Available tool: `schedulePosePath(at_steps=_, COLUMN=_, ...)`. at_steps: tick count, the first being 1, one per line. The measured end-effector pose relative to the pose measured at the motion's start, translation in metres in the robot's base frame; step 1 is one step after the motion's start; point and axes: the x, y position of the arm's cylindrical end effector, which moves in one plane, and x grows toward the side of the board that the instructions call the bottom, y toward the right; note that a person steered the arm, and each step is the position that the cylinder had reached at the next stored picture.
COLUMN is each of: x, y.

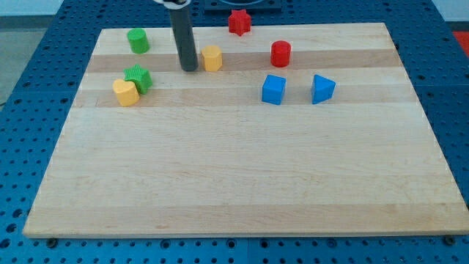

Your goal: Slide the yellow hexagon to the bottom side of the red star

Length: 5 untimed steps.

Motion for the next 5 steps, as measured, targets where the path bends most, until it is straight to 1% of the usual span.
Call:
schedulePosePath(at_steps=1, x=0.000, y=0.034)
schedulePosePath(at_steps=2, x=0.003, y=0.040)
schedulePosePath(at_steps=3, x=-0.009, y=0.077)
schedulePosePath(at_steps=4, x=-0.019, y=0.101)
schedulePosePath(at_steps=5, x=-0.018, y=0.174)
